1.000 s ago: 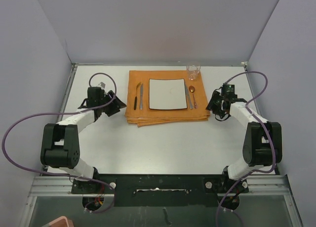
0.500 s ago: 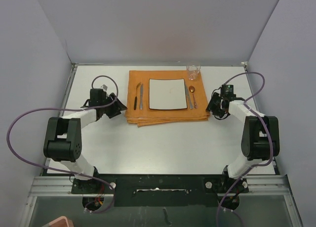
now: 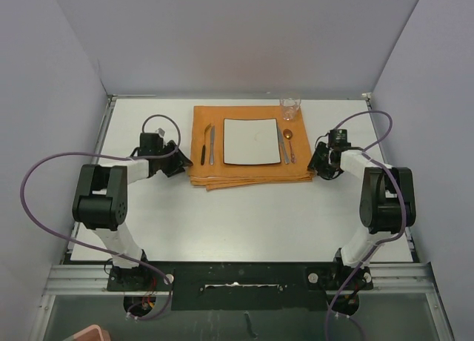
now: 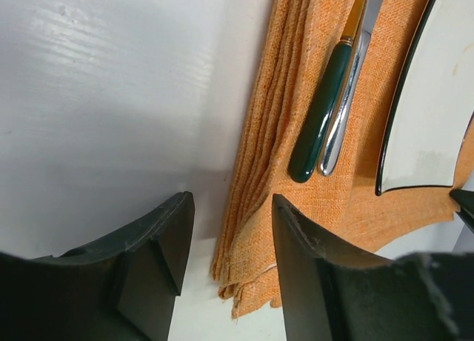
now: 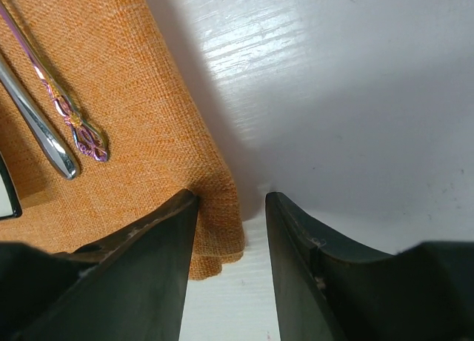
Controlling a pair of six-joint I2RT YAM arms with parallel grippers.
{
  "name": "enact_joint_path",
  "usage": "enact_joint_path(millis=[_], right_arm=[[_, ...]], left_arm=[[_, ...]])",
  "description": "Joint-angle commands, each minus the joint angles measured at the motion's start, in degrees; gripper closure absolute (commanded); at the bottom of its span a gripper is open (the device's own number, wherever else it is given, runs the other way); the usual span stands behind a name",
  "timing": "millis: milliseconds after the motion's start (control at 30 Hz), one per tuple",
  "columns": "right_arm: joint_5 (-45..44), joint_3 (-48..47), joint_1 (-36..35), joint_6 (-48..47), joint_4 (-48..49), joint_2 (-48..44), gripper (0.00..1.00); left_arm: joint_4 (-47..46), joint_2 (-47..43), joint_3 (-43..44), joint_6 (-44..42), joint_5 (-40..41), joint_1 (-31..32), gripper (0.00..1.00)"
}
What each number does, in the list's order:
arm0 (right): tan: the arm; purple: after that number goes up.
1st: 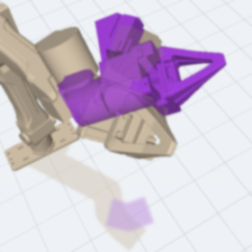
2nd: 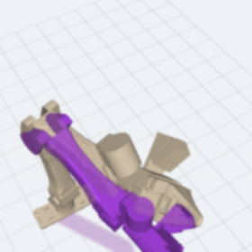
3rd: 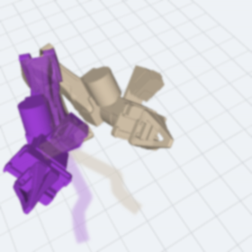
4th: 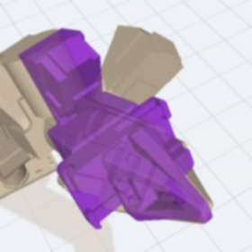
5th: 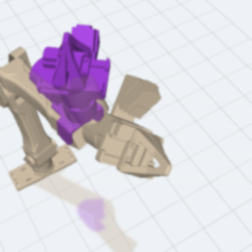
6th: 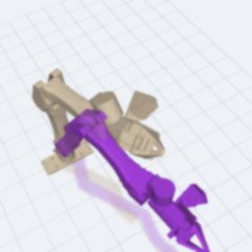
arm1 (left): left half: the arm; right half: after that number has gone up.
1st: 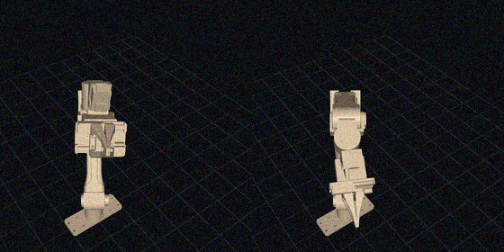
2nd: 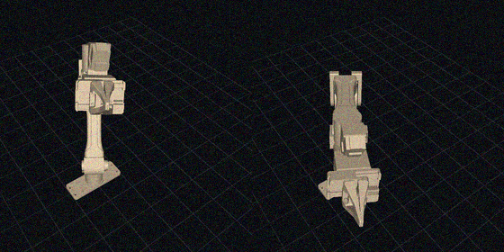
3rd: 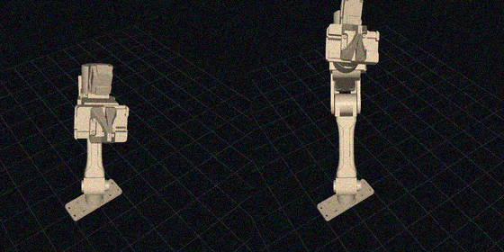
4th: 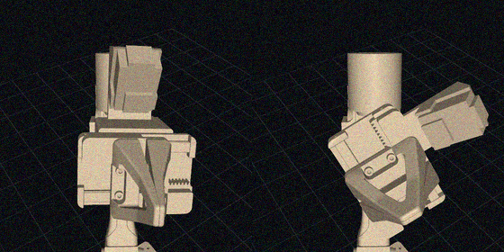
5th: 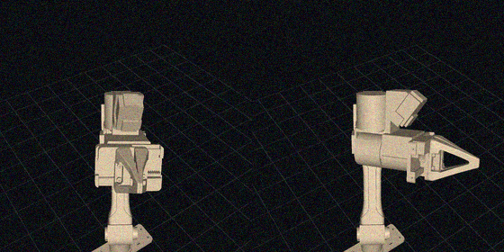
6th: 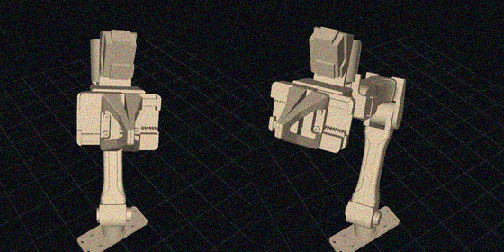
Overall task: Set the dinner table for one person
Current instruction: Move the napkin to the center of the board.
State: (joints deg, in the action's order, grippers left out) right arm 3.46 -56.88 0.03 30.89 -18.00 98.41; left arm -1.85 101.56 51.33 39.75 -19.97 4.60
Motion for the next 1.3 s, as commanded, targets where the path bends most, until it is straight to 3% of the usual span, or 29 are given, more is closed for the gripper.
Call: enact_joint_path(millis=[0, 33, 133, 167, 200, 567, 833, 1033, 1267], right_arm=[[-0.30, -1.00, -0.02, 0.25, 2.39, 0.75, 0.59], [-0.30, -0.77, -0.15, 0.34, 2.36, 0.88, 0.62], [0.01, -0.03, -0.69, 0.48, 2.33, 0.82, 0.89], [0.05, 0.13, -0.83, 0.48, 2.15, 0.82, 0.99], [0.05, 0.37, -1.09, 0.41, 1.80, 0.77, 1.00], [-3.40, 4.65, -5.64, 3.82, -5.46, -6.93, 1.00], [-8.53, 10.75, -14.12, 9.58, -13.06, -18.99, 1.00], [-12.17, 12.20, -15.02, 8.94, -19.17, -23.26, 1.00], [-14.03, 11.10, -14.97, 8.02, -21.26, -24.94, 1.00]], left_arm=[[-3.40, 2.12, 2.82, -0.55, -0.84, 0.96, 0.59], [-3.40, 2.35, 2.83, -0.59, -1.05, 1.06, 0.66], [-2.94, 2.63, 3.05, -0.63, -1.17, 1.44, 0.99], [-2.90, 2.60, 3.07, -0.65, -1.19, 1.53, 1.00], [-2.93, 2.56, 2.97, -0.65, -1.28, 1.59, 1.00], [3.74, -4.17, 0.61, -2.73, 1.39, 4.28, 1.00], [7.21, -19.52, -9.58, -2.37, 5.83, 11.25, 1.00], [14.11, -29.87, -14.59, -2.94, 8.71, 14.55, 1.00], [17.38, -31.51, -14.45, -3.89, 11.80, 15.61, 1.00]])
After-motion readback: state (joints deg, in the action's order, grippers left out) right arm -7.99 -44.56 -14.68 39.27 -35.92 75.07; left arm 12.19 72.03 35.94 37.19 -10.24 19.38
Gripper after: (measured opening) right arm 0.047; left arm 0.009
